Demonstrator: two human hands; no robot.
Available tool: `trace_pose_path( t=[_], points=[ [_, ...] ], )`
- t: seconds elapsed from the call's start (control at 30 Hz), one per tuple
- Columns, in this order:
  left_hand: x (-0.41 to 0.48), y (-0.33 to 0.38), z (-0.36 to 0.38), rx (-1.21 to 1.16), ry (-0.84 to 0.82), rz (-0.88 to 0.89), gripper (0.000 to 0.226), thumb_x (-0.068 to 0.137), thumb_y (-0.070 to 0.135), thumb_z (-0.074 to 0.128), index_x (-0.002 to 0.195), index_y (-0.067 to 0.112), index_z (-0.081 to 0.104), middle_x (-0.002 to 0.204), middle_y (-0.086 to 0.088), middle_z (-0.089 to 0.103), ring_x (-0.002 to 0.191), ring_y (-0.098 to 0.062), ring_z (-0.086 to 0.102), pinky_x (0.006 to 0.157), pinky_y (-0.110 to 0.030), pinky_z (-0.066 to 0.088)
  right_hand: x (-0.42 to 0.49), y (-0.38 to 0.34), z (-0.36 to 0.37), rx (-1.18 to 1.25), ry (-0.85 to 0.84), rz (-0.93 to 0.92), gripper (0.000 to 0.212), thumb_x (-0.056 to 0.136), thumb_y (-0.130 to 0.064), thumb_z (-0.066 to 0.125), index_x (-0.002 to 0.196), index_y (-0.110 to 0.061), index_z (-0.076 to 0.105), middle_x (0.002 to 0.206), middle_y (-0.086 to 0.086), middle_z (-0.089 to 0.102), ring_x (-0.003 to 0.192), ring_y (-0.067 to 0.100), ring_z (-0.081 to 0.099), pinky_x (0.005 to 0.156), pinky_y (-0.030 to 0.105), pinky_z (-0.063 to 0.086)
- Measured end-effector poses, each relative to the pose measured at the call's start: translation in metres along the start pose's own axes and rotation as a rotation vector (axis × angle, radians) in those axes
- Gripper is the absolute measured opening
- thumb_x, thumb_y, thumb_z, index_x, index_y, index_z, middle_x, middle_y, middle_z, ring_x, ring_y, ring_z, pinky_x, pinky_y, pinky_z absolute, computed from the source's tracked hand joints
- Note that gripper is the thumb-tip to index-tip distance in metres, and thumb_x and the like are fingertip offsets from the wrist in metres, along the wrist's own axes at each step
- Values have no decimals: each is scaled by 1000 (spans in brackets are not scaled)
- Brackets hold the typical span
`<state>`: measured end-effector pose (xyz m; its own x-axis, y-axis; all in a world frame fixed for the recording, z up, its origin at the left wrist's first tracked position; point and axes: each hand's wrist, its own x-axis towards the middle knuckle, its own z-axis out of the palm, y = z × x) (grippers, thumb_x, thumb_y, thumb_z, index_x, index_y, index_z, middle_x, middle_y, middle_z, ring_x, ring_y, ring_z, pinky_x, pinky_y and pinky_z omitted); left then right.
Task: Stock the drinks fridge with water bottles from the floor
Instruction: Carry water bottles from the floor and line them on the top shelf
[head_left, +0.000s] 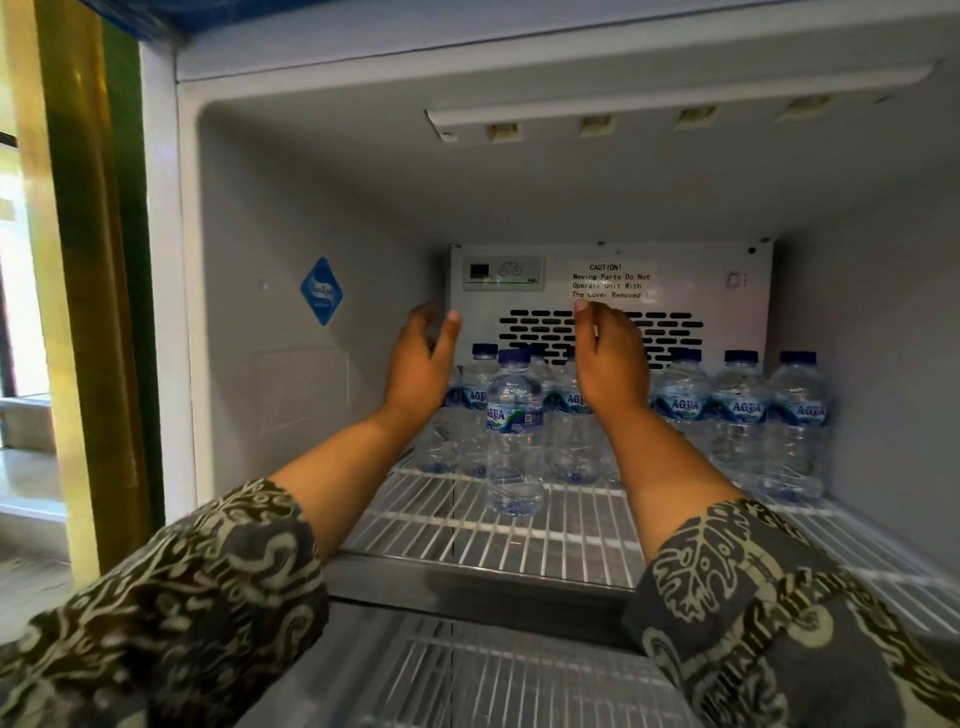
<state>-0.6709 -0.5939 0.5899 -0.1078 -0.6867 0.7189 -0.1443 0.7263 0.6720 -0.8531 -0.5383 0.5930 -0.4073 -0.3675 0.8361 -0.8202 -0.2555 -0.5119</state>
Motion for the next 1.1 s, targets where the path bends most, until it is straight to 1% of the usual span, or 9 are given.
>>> trace_pose_path(
  t=[0.07,0.13,0.2,0.27,0.37,0.57,0.7,0.87,1.1],
  points=[
    [-21,16,7,-114,-115,29,50,94,40,47,137,15,38,131,-2,49,113,-15,51,86,-11,41,2,9,-2,-156,-35,4,45,101,-40,30,129,-15,53,130,14,53,124,29,45,98,36,41],
    [-37,21,14,-104,-261,-37,63,87,44,58,139,19,33,130,1,46,112,-14,48,92,-22,44,1,14,-6,-280,-107,14,47,101,-38,31,140,-15,42,146,13,40,140,29,26,113,42,27],
    [-48,19,21,-36,-334,-86,78,78,39,71,140,17,30,125,3,45,111,-13,46,92,-25,41,1,19,-6,-391,-192,7,49,101,-38,29,144,-17,34,152,11,31,145,29,14,118,43,16],
    [-53,14,27,1,-369,-96,83,74,26,78,139,14,27,127,-3,48,110,-14,48,91,-25,41,1,22,-7,-461,-253,-17,50,101,-38,29,146,-17,31,154,11,28,146,29,11,118,46,12],
    [-51,9,23,1,-371,-138,83,73,16,79,137,16,26,125,-8,48,108,-19,50,95,-37,48,0,20,-3,-458,-300,-36,50,101,-39,30,146,-18,29,155,10,25,146,29,9,118,47,11],
    [-31,-4,-7,-79,-178,-132,76,72,4,78,132,12,31,113,-4,52,101,-21,56,87,-33,49,-9,5,14,-331,-371,-76,54,99,-42,36,148,-22,25,157,9,18,147,27,4,119,47,11],
    [-20,-21,-26,7,-112,-99,73,70,3,79,128,10,36,109,-2,54,100,-18,56,83,-31,50,-18,-7,26,-366,-471,-163,57,98,-40,39,149,-24,19,159,9,10,147,28,-1,118,46,4],
    [-23,-38,-24,49,-94,-125,76,69,4,80,131,10,37,112,-4,56,96,-15,55,78,-25,46,-28,-15,43,-384,-566,-139,63,96,-42,44,150,-31,13,159,8,0,146,31,-8,117,50,4],
    [-22,-46,-21,91,-64,-119,76,69,7,81,131,10,37,120,-8,59,97,-14,54,81,-25,45,-31,-14,43,-358,-588,-135,67,94,-42,48,149,-31,14,160,6,-5,146,30,-12,119,49,6]
  ],
)
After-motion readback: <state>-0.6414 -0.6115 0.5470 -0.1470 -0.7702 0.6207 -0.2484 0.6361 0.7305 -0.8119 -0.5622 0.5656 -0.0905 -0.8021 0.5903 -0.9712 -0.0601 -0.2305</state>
